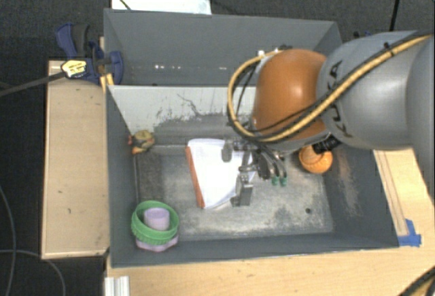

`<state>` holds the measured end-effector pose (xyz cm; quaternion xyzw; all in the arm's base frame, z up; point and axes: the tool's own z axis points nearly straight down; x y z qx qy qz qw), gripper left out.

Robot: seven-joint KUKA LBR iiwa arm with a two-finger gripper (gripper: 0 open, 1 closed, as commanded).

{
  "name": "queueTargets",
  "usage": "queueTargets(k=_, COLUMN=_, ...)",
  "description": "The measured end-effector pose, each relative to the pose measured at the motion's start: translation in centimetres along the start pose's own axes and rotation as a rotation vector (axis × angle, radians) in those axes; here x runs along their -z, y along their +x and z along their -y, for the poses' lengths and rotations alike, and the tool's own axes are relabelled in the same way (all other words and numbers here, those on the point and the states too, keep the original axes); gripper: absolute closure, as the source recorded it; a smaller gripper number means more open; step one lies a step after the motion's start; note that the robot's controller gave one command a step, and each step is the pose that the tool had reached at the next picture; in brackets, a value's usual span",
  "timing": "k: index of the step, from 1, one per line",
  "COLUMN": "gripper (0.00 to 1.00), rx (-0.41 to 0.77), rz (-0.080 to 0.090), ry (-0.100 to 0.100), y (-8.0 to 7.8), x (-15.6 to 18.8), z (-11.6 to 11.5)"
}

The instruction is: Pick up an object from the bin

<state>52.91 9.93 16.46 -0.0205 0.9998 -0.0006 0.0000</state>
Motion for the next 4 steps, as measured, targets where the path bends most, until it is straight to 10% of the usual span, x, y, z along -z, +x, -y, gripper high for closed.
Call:
queueTargets(k=1, gripper=0.00, rx=0.136, rz=0.011, ry=-0.003, y=1.1, x=-4.1, z=0.0)
queueTargets(k=2, gripper=1.00, rx=-0.032, rz=0.002, ry=-0.002, y=2.9, x=-9.4, z=0.9)
queueTargets(k=3, gripper=1.00, rx=-0.031, rz=0.002, ry=-0.002, y=2.9, x=-9.4, z=0.9)
queueTargets(k=4, gripper=1.00, rx=-0.039, rz=0.002, ry=-0.002, y=1.9, x=3.6, z=0.3)
